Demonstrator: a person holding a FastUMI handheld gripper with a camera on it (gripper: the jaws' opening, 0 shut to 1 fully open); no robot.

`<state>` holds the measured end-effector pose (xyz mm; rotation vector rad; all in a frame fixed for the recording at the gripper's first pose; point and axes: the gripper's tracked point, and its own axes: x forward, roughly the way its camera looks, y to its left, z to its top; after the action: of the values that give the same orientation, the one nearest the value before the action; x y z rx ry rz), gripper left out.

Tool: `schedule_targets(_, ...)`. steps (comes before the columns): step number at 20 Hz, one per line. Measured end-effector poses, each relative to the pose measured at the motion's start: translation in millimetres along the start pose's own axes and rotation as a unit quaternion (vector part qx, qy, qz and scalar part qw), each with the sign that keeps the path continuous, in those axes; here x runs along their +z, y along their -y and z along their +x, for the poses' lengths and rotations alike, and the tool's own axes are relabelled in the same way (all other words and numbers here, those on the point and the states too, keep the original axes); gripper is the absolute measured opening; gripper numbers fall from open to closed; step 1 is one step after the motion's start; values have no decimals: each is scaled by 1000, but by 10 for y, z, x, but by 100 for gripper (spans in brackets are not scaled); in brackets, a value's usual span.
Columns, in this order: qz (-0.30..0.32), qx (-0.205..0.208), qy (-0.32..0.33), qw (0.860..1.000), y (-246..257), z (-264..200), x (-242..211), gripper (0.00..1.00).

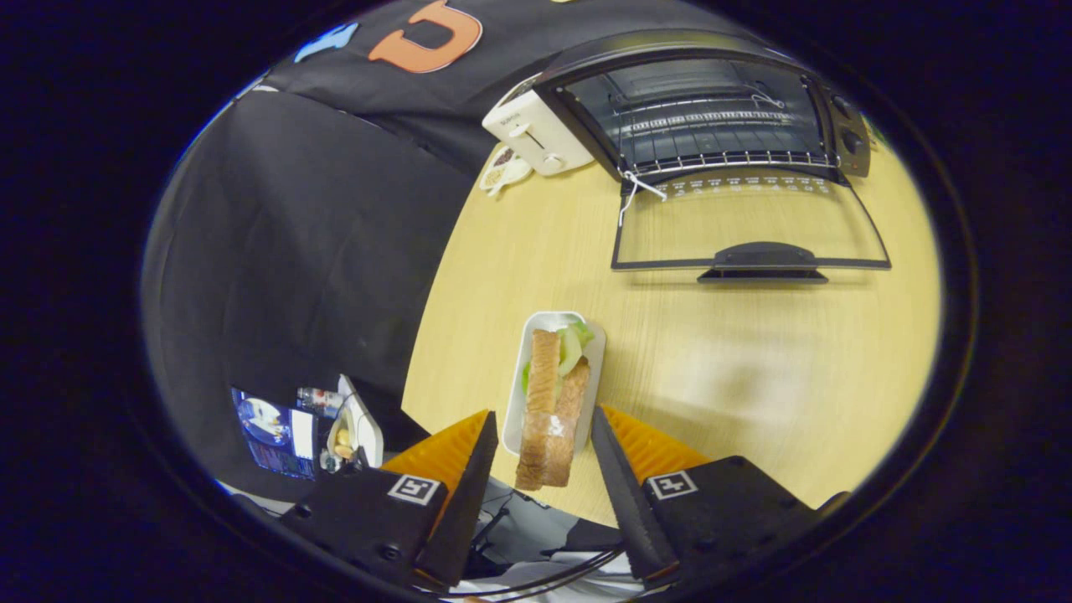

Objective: Open the toaster oven, put the food inside, and close the toaster oven door.

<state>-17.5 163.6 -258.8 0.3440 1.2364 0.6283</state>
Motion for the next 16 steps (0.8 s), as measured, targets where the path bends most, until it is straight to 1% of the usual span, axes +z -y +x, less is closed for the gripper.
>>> schedule_targets(2,10,-1,-12,1000,24,77,22,71)
schedule_targets(5,24,-12,-12,1000,86,155,70,64)
schedule_targets(7,21,-5,-14,1000,47,190,56,58)
schedule_targets(9,14,-9,-11,1000,52,196,50,47)
schedule_targets(12,10,-8,-5,1000,41,197,49,44)
schedule_targets(16,19,7,8,1000,25,116,84,39)
